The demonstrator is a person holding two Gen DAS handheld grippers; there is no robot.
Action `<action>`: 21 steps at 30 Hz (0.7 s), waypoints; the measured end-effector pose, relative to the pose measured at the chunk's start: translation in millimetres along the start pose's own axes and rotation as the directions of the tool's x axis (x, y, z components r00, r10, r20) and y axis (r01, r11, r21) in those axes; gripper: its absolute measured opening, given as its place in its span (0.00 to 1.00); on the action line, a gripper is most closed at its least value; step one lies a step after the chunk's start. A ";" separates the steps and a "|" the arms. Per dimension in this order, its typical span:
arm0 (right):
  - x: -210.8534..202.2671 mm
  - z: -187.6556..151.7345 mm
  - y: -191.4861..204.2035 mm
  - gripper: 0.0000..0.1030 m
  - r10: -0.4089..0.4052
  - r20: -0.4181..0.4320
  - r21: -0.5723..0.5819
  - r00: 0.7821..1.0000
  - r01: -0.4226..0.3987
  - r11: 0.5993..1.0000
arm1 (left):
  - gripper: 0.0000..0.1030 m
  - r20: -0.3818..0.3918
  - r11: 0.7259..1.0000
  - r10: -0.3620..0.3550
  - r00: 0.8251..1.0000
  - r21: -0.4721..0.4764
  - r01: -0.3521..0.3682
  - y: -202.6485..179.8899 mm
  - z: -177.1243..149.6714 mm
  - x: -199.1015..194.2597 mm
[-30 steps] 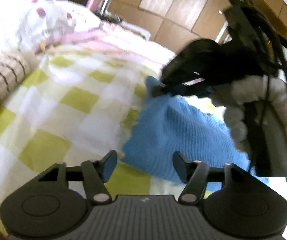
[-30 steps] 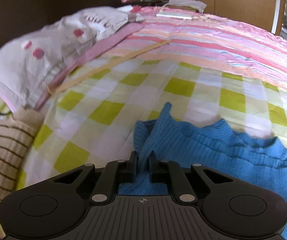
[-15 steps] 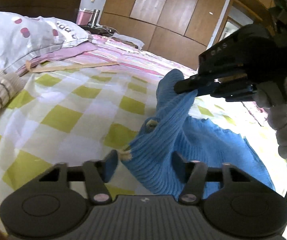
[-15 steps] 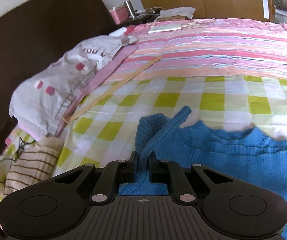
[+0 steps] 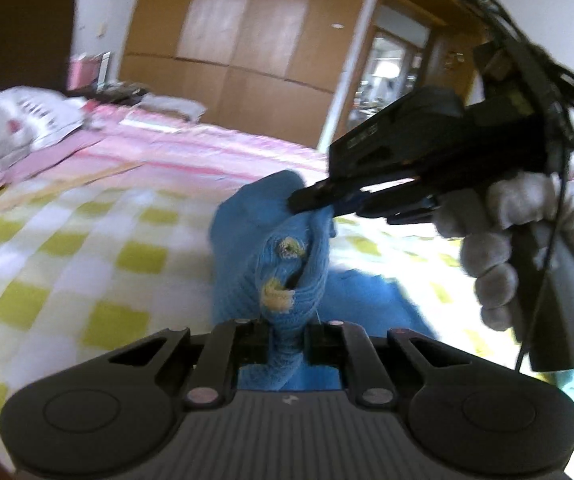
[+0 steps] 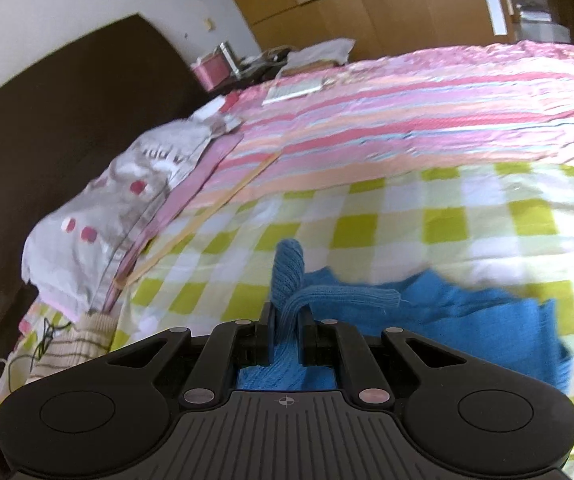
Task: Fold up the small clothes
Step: 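Fold the lifted edge over toward the left gripper while the left gripper grasps the sweater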
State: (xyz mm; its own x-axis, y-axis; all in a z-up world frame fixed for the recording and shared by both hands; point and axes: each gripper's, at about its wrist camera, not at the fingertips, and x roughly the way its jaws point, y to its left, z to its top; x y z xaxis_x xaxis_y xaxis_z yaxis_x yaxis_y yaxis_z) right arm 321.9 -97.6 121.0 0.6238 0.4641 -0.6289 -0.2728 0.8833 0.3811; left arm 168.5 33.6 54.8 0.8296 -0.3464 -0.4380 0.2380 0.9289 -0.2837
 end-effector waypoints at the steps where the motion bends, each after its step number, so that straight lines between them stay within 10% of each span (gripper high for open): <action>1: -5.9 1.6 -7.5 0.09 -0.004 0.011 0.007 1.000 0.004 1.000 | 0.17 0.003 1.000 -0.013 1.000 0.012 0.013 -7.0 2.2 1.2; 21: -25.3 -41.9 -154.5 0.09 -0.138 0.005 0.186 0.990 0.135 0.973 | 0.17 -0.168 0.945 -0.094 0.981 0.296 0.141 -144.1 -41.7 65.0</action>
State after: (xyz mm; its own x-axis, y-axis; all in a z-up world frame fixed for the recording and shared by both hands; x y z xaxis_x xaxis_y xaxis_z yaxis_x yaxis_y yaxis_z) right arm 317.5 -243.1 49.6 0.6592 0.3369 -0.6723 -0.0447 0.9100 0.4123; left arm 167.0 -128.3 31.6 0.7067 -0.4489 -0.5468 0.4913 0.8675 -0.0772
